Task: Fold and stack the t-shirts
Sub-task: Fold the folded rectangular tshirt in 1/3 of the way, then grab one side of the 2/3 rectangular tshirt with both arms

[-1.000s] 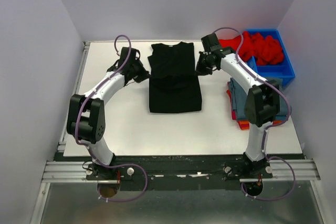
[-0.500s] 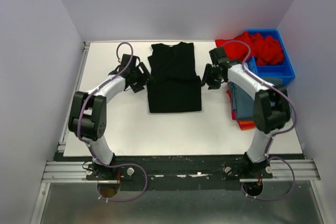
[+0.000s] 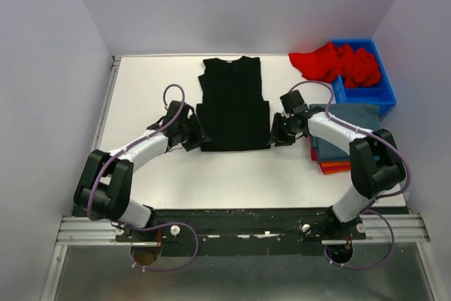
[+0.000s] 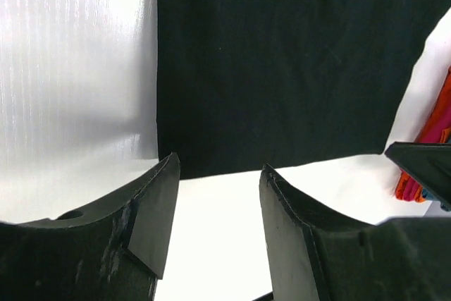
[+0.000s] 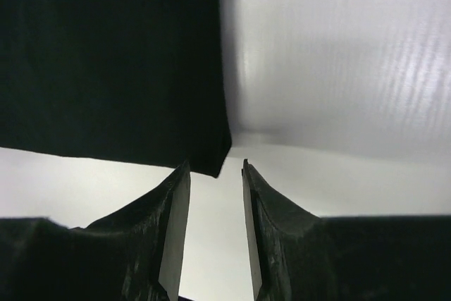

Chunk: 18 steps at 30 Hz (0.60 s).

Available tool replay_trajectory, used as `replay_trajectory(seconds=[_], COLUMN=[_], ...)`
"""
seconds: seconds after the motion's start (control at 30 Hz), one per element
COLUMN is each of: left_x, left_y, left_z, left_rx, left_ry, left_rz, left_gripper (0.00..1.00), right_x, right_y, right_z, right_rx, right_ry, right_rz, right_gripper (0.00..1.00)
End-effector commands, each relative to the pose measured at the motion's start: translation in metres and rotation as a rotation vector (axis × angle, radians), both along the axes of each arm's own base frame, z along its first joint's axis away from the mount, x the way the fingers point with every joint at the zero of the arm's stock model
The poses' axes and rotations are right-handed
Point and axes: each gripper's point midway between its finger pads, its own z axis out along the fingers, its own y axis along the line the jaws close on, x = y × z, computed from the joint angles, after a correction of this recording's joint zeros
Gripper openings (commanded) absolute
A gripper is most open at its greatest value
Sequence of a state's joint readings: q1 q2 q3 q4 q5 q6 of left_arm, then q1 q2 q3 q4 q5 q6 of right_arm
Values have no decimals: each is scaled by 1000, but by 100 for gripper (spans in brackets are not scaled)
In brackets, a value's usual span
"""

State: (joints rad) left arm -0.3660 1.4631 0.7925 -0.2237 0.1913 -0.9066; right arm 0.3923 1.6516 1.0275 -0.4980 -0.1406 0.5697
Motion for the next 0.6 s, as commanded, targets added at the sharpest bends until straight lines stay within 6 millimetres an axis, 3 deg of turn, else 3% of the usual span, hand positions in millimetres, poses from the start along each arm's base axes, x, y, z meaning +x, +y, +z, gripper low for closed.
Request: replay_trajectory(seconds=[0.0, 0.27, 0.57], left_x=[7, -1, -12], left_y=[-1, 0, 2], left_z=[-9, -29, -43], left_rx=[12, 55, 66], left_ry=[-13, 48, 85], left_rz=[14, -5, -15], left_gripper=[58, 51, 48], right_x=[8, 4, 2], right_y=[13, 5, 10], right_z=[-5, -27, -37], right_rx=[31, -24, -8], right_ry=[-27, 41, 73], right_rz=[39, 9, 16], right_gripper=[44, 39, 22])
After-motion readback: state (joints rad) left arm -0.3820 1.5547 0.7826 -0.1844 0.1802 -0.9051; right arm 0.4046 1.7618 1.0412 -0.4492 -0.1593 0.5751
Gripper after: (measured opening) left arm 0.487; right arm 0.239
